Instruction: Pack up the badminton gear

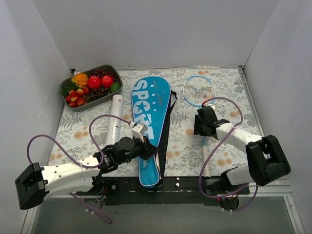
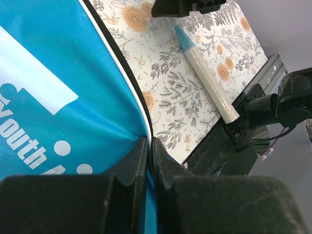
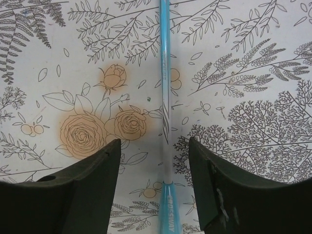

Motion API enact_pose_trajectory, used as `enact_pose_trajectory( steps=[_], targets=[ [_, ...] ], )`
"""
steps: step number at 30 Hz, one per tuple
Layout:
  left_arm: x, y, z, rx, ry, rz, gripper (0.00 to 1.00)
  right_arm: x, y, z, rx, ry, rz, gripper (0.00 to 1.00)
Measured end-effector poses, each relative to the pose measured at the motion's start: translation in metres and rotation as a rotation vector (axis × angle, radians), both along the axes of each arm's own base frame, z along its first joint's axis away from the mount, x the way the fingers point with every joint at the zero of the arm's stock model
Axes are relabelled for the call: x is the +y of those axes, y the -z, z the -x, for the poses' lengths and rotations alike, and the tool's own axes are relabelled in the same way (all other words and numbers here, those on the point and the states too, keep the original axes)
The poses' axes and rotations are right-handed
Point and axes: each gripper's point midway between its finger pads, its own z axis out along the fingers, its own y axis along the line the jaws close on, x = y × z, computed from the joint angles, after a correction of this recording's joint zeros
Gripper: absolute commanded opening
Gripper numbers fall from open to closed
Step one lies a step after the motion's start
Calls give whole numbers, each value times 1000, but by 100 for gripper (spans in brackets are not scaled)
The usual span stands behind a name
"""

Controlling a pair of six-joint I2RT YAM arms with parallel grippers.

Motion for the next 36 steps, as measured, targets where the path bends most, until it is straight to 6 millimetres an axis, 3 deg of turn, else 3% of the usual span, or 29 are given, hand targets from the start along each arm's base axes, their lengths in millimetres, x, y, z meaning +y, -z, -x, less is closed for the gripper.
enact_pose_trajectory(
  steps=[7, 14, 25, 33, 36],
  targets=[
    [1, 4, 1, -2, 6, -6, 0, -1, 11, 2, 32, -8, 21, 42],
    [1, 4, 2, -5, 11, -8, 0, -2, 10, -1, 22, -14, 26, 1],
    [1, 5, 2, -6, 12, -14, 0, 0, 3, -7, 10, -18, 24, 1],
    [2, 10, 2, 2, 10, -29, 0, 12, -42, -45, -109, -6, -4, 1],
    [2, 10, 1, 2, 7, -30, 0, 18, -56, -50, -143, -12, -34, 1]
  ],
)
